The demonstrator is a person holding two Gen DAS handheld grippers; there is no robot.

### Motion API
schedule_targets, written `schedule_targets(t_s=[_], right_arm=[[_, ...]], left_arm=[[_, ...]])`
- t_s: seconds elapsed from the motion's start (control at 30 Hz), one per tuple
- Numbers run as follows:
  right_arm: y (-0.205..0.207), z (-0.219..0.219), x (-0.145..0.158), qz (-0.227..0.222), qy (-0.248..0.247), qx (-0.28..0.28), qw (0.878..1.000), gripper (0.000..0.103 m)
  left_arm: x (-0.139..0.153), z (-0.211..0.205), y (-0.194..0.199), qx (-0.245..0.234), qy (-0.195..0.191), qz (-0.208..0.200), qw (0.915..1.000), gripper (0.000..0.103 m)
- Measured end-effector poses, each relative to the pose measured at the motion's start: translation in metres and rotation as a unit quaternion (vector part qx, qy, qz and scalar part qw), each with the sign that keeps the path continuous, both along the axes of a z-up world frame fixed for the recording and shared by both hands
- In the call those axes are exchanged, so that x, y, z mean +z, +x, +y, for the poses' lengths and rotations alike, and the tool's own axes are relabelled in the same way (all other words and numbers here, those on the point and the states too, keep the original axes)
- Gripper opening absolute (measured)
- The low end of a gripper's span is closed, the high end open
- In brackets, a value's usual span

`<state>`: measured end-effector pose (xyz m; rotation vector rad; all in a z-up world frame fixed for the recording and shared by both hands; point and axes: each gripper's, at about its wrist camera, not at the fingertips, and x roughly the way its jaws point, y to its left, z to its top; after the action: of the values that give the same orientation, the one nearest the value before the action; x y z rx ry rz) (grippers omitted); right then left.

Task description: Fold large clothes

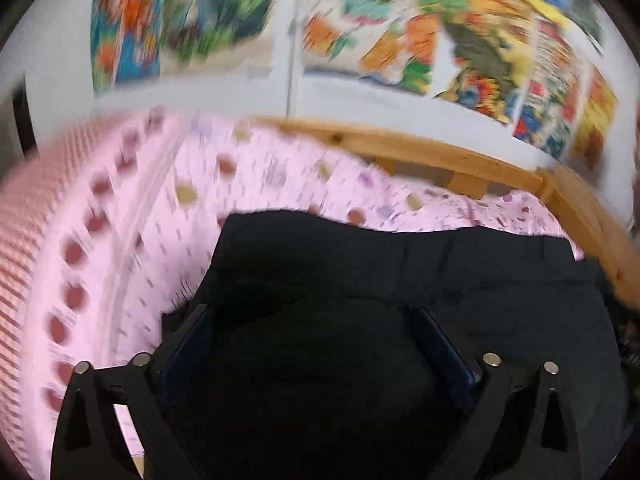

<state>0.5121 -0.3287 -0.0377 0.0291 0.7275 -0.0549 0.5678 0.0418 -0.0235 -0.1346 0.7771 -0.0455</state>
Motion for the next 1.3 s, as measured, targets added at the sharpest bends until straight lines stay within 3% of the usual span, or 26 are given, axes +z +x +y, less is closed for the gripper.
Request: schedule_targets(t_s=[0.17,0.43,0.83,1.3], right_arm=[[0.025,-0.003,-0.032,0.045,0.043,0.002,0.998,0.100],[0.032,-0.004,-0.058,0.027,0.075,-0.007,0.997,0.102],[0.024,-0.004,-0.058,-0.005,0.067,-0.014,0.998,0.102],[0.006,-0.004,-0.057,-0.045,0.053,-0.025,0.997,0.102]], left_arm=[[-0.032,0.013,0.012,-0.006,-0.057,0.022,0.9981,0.103],[-0.043,0.009,0.015,-0.001,-0.057,0.012,0.9983,0.103],[-0.044,0.008,0.012,-0.004,-0.065,-0.001,0.9979,0.103],[-0.044,0.002,0.004,-0.004,-0.033,-0.003,0.9995,0.103]])
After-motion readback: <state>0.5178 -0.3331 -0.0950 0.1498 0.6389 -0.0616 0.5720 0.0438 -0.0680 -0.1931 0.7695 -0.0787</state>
